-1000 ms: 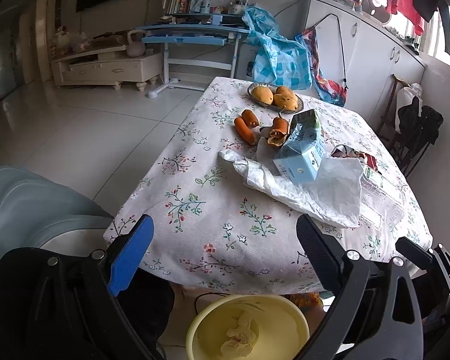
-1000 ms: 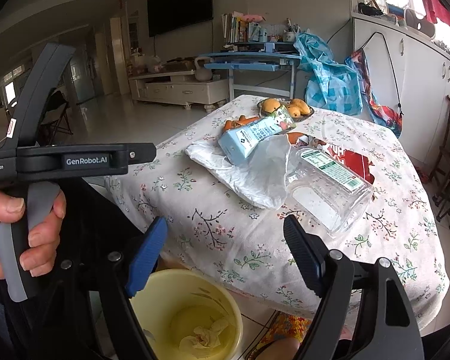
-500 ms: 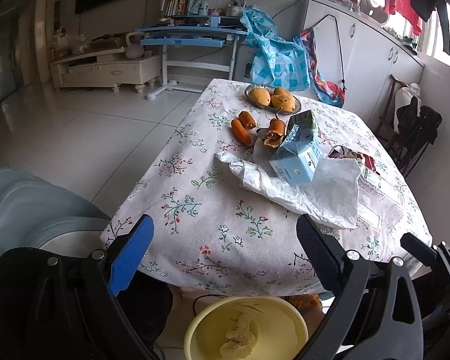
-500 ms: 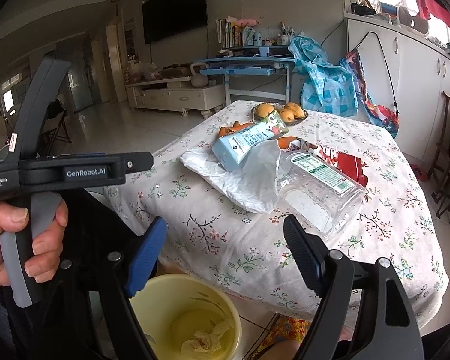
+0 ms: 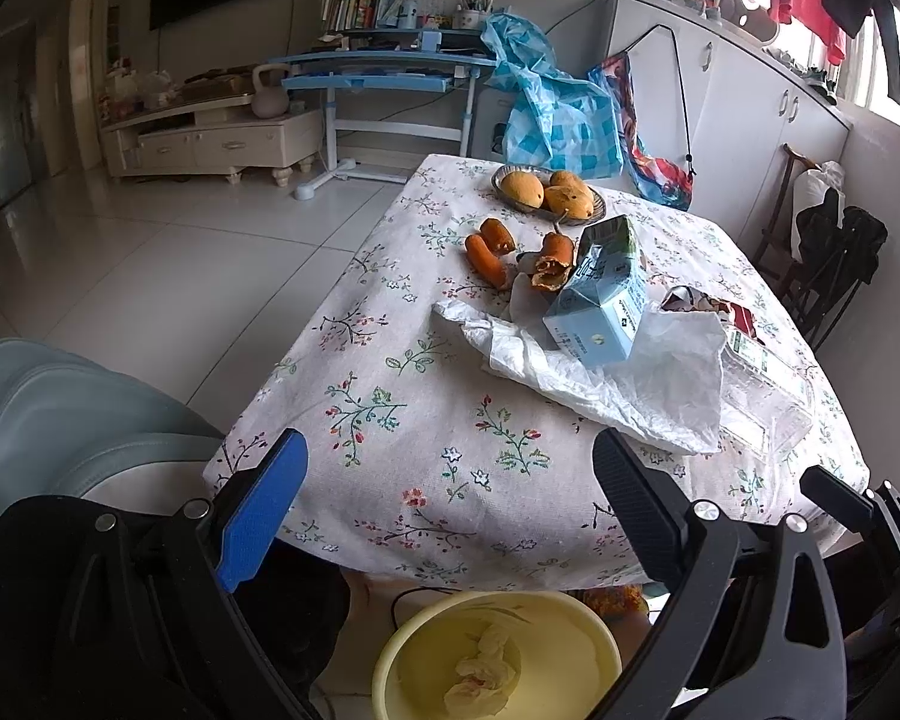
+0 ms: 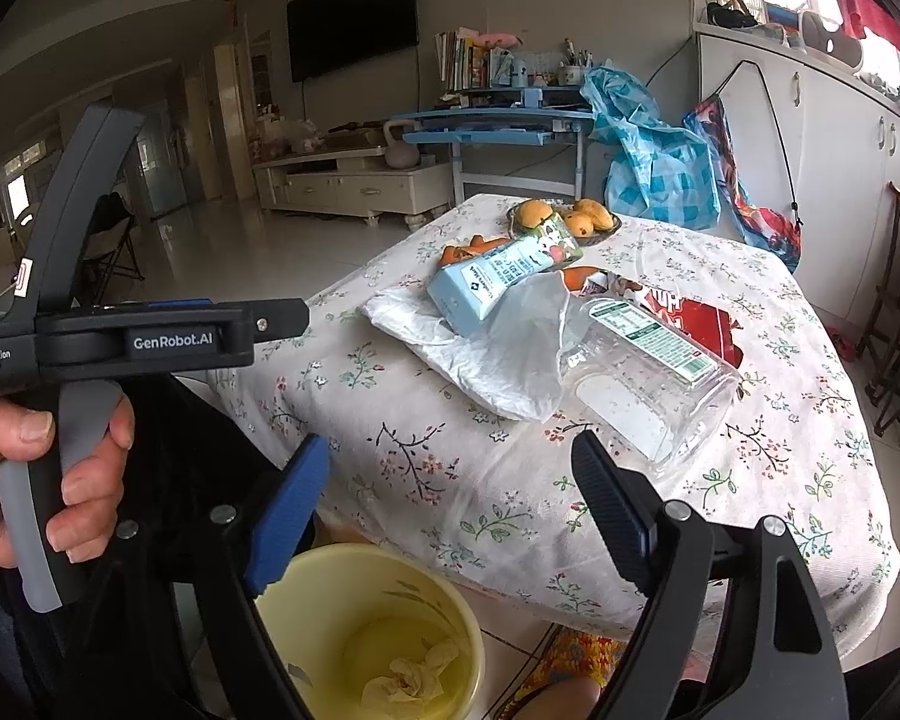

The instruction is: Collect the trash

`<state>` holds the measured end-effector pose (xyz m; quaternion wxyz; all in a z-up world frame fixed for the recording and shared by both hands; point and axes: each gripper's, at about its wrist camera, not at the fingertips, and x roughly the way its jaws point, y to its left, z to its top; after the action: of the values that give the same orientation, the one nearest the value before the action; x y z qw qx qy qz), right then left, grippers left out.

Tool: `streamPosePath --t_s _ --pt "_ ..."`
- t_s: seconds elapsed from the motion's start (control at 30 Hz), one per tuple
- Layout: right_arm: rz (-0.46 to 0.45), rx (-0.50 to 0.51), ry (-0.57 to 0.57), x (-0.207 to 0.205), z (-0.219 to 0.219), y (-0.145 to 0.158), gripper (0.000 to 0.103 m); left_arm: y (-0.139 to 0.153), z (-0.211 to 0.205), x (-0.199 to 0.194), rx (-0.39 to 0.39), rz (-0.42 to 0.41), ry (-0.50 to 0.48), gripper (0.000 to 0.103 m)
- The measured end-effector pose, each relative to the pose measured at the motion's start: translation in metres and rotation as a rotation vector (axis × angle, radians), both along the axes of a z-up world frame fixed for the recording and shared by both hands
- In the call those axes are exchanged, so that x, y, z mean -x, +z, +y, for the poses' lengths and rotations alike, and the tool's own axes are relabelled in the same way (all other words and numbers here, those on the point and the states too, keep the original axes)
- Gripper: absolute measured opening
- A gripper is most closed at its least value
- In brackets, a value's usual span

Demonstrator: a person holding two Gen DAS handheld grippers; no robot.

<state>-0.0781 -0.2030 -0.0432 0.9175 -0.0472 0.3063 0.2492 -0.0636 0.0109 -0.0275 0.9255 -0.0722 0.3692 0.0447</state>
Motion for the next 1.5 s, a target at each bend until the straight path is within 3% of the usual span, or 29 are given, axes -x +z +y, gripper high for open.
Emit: streamPosePath --t_s 0.3,0.53,0.67,0.9,1.0,1.1,1.17,1.27,1.5 --pt "-0.032 0.002 -0.008 0.000 -0.005 0.010 0.080 -0.003 0.005 -0.002 0.027 0.011 0.006 0.093" --pt "-0.089 0.130 -0.011 -0.015 -0.018 0.030 0.085 -0.010 0.016 -0.008 0.132 0.045 0.020 0.093" --pt "-0.057 0.210 -0.013 -0.035 -0.029 0.026 0.085 -0.015 0.011 -0.022 0.162 0.077 0.014 0.092" --pt "0.017 0.215 -0.036 -0.070 -0.046 0.018 0.085 -0.031 -0.005 -0.063 0.205 0.139 0.021 0.092" --pt "0.047 0.215 -0.041 -0.082 -0.046 0.012 0.085 -0.040 -0.012 -0.084 0.215 0.171 0.019 0.076" --pt "0.074 0.225 -0.039 -0.091 -0.044 0.006 0.085 -0.045 -0.013 -0.101 0.198 0.179 0.015 0.046" --pt "0.088 0.234 -0.037 -0.094 -0.044 0.003 0.085 -0.048 -0.010 -0.110 0.236 0.203 -0.008 0.019" --pt "0.083 0.231 -0.038 -0.095 -0.043 0.005 0.085 -0.048 0.000 -0.109 0.270 0.209 -0.016 0.011" --pt "0.131 0.241 -0.026 -0.100 -0.039 -0.002 0.078 -0.024 0.024 -0.088 0.307 0.165 -0.029 0.009"
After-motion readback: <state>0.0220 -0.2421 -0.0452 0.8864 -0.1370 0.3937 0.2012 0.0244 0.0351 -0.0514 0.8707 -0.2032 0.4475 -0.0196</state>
